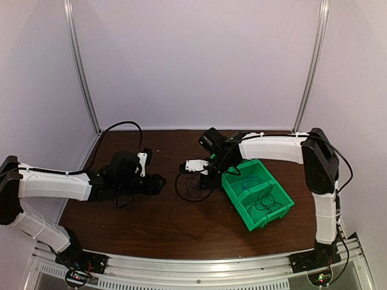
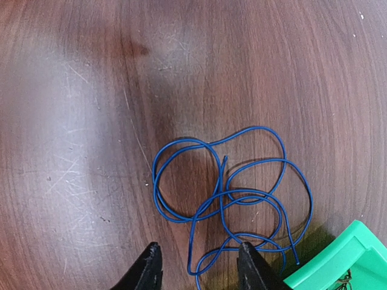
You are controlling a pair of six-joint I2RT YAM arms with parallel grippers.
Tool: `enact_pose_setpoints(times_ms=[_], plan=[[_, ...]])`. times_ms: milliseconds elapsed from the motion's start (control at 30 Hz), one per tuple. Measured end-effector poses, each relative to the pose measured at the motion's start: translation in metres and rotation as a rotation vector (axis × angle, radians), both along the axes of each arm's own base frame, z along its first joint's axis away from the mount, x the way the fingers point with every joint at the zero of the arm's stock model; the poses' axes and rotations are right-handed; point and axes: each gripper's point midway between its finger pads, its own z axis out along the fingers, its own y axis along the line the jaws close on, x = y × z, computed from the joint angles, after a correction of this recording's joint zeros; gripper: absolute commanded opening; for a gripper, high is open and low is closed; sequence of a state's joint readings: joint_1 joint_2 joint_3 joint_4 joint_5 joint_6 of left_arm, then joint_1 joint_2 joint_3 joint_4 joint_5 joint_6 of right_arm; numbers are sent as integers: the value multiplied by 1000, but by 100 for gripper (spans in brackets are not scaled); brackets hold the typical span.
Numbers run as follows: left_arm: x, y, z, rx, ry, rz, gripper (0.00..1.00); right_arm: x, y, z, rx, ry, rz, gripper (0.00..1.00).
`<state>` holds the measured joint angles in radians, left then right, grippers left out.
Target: Untangle the cables
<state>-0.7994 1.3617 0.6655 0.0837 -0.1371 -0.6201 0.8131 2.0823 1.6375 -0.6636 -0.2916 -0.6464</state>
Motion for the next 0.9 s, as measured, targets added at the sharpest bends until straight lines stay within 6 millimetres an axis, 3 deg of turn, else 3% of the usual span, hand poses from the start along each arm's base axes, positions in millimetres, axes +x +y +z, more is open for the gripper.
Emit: enact_pose_setpoints(times_ms=[233, 467, 633, 733, 833, 900], plan=[[0, 0, 0, 2, 0, 2, 66, 2, -4, -8, -24, -4, -19, 26], [1, 2, 4, -2, -11, 10, 66, 4, -6, -19, -46, 4, -37, 23], [1, 2, 7, -7, -17, 12, 66, 5, -7, -20, -51, 0, -47, 0], [1, 2, 10, -14, -25, 13, 66, 7, -7, -22, -54, 3, -58, 0], [1, 2, 15, -18, -39, 6, 66, 6, -4, -14, -45, 17, -64, 0], [0, 1, 22, -28, -68, -16, 66, 9, 5, 6, -5, 19, -65, 0]])
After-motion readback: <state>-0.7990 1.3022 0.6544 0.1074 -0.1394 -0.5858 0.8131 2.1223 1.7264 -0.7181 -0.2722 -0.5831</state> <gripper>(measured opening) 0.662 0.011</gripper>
